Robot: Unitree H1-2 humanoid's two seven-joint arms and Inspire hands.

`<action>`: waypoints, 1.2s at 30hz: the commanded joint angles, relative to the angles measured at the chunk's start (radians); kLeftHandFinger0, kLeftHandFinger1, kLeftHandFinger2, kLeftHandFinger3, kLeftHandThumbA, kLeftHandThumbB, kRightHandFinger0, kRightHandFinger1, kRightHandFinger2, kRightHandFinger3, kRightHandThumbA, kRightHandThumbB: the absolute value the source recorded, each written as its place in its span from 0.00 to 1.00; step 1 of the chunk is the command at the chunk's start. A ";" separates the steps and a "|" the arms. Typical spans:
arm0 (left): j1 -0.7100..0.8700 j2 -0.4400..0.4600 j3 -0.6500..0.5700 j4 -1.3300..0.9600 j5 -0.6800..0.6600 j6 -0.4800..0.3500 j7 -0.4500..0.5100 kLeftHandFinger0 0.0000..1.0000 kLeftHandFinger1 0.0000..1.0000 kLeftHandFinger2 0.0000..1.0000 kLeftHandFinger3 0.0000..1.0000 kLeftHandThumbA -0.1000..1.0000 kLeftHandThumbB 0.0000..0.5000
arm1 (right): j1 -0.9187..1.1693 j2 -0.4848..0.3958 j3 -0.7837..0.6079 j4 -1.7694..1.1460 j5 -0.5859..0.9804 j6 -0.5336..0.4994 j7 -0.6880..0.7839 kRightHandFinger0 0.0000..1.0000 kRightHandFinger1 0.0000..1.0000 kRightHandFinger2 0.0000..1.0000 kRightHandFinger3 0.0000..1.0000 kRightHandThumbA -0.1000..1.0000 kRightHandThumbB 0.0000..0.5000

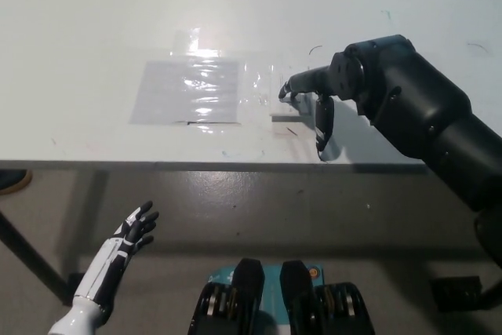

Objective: A white switch is kept at the centre of the table close to the robot and the robot uses its right hand to press it to turn it on

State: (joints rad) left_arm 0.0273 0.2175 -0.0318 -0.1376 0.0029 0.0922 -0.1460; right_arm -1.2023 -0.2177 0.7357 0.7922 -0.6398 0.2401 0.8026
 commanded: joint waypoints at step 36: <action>-0.031 0.022 0.022 0.013 -0.028 -0.032 -0.018 1.00 1.00 1.00 1.00 1.00 0.14 | 0.320 -0.446 -1.035 -1.620 0.859 0.230 -0.177 1.00 1.00 1.00 1.00 1.00 0.65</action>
State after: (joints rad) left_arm 0.0323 0.2176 -0.0309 -0.1158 0.0027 0.0921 -0.1454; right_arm -1.1287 -0.4846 0.1123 -0.1173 -0.4180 0.3662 0.9616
